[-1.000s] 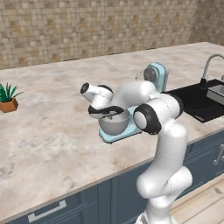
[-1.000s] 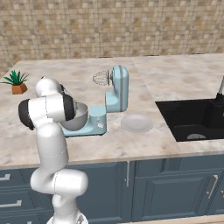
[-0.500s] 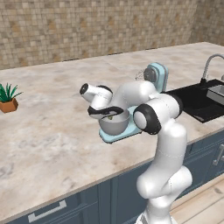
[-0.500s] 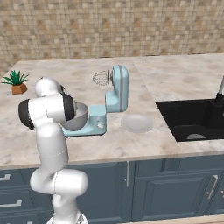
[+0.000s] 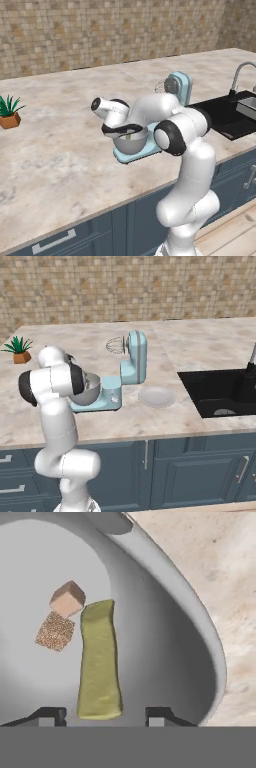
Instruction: Add butter and sugar cubes to the stand mixer bowl and then turn on the stand mixer to begin making frosting.
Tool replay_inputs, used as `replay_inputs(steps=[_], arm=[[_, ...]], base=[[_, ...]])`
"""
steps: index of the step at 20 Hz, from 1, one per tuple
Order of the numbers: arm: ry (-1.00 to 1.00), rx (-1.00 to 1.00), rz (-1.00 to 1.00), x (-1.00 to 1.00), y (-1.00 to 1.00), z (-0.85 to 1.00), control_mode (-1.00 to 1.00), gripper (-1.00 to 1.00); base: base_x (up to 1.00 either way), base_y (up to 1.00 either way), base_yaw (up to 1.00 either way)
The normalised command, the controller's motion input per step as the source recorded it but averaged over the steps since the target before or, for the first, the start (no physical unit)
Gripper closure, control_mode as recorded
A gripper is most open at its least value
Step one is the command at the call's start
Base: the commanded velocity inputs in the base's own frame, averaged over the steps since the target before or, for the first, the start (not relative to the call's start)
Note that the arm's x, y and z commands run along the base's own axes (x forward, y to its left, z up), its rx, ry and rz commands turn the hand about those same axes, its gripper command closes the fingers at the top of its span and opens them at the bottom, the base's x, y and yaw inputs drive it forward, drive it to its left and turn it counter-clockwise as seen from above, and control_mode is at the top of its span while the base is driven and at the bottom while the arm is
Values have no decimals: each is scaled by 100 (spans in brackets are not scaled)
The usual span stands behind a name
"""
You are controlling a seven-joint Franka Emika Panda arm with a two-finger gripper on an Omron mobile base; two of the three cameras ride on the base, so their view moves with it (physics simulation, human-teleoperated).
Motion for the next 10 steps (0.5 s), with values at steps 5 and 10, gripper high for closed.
replay_inputs(steps=[5, 10], arm=[[-9, 6, 0, -38, -19, 79, -100, -100], [-1, 9, 0, -38, -25, 96, -100, -100]], base=[[0, 0, 0], [0, 0, 0]])
